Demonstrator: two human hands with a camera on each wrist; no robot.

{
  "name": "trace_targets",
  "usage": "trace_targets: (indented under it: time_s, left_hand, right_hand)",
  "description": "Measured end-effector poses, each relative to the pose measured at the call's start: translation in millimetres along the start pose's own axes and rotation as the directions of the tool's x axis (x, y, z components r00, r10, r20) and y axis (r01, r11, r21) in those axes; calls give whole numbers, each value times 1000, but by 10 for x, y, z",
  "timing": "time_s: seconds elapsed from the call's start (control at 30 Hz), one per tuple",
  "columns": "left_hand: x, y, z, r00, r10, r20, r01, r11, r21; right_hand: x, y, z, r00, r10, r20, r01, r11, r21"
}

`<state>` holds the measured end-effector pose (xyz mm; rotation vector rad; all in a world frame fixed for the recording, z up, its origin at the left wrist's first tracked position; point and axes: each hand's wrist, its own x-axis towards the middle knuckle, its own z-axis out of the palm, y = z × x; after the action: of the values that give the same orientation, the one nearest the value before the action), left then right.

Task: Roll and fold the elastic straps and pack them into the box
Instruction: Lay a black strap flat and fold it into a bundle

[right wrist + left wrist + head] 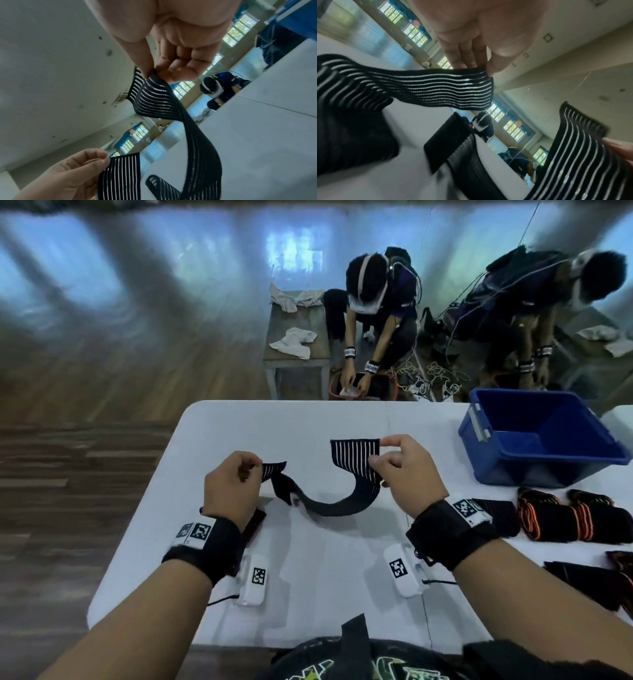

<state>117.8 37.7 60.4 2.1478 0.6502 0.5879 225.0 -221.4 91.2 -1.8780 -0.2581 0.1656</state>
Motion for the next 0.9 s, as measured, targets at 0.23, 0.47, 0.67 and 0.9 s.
trace_targets:
  time_s: [0.23, 0.47, 0.67, 0.9]
  left_hand:
    - [274, 817, -73, 988, 142, -65, -145, 988, -53]
    - [330, 1603, -33, 975, 220, -17, -217, 940, -265]
    - [264, 1906, 130, 986, 126, 106, -54, 855, -515]
    - [185, 2038, 227, 981, 126, 145, -17, 809, -588]
  right_hand:
    - [252, -616, -247, 974, -212, 76, 204, 974, 99]
    - [328, -956, -397, 932, -327, 154, 300, 937, 178]
    - [365, -897, -507, 943, -320, 92, 304, 940, 156]
    - [372, -802, -612, 951, -304, 50, 294, 944, 149]
